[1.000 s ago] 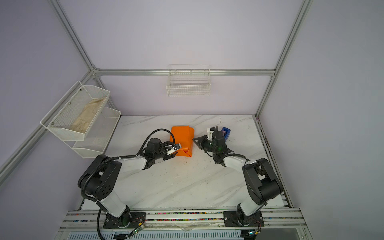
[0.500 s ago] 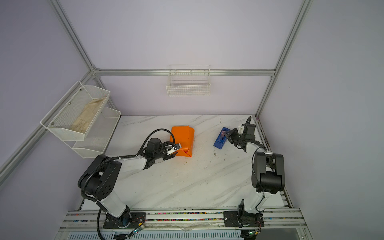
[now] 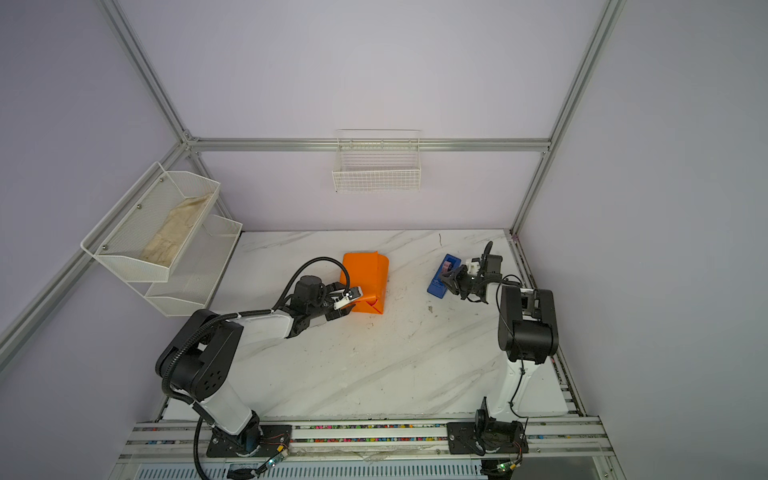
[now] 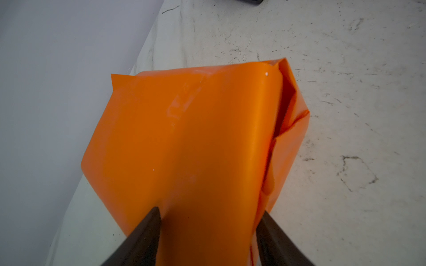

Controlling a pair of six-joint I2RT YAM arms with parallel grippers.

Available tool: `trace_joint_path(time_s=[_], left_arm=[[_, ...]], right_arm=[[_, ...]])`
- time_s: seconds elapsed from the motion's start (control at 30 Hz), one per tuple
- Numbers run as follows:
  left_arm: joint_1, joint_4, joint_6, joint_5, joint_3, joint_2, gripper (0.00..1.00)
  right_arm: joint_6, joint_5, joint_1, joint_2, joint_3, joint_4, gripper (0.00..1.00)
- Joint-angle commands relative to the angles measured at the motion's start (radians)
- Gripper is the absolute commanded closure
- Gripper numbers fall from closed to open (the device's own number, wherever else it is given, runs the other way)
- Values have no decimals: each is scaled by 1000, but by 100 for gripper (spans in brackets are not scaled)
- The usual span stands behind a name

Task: Wrap the gift box in paper

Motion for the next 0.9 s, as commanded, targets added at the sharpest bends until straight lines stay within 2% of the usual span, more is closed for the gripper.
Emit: trace_joint_path(time_s=[0.0, 0.1, 0.23, 0.5, 0.67, 0.77, 0.87], left_arm=[[1, -67, 0, 29, 58, 20, 37], [2, -69, 2, 32, 59, 20, 37], [1, -73, 2, 28, 60, 21, 37], [1, -80, 14, 28, 58, 10, 37], [1, -89, 15, 20, 56, 7, 37], [1, -90, 15, 20, 56, 7, 37], [1, -90, 15, 24, 58, 9, 37]], right_arm=[[64, -50, 5, 22, -10, 95, 81], [72, -50, 5, 29, -8, 104, 85], [80, -51, 5, 17, 0, 94, 100], [119, -30, 56, -143, -60, 62, 100], [154, -4, 120, -216, -172, 91, 100], [135, 27, 133, -234, -233, 85, 100], [73, 47, 134, -190, -256, 54, 100]])
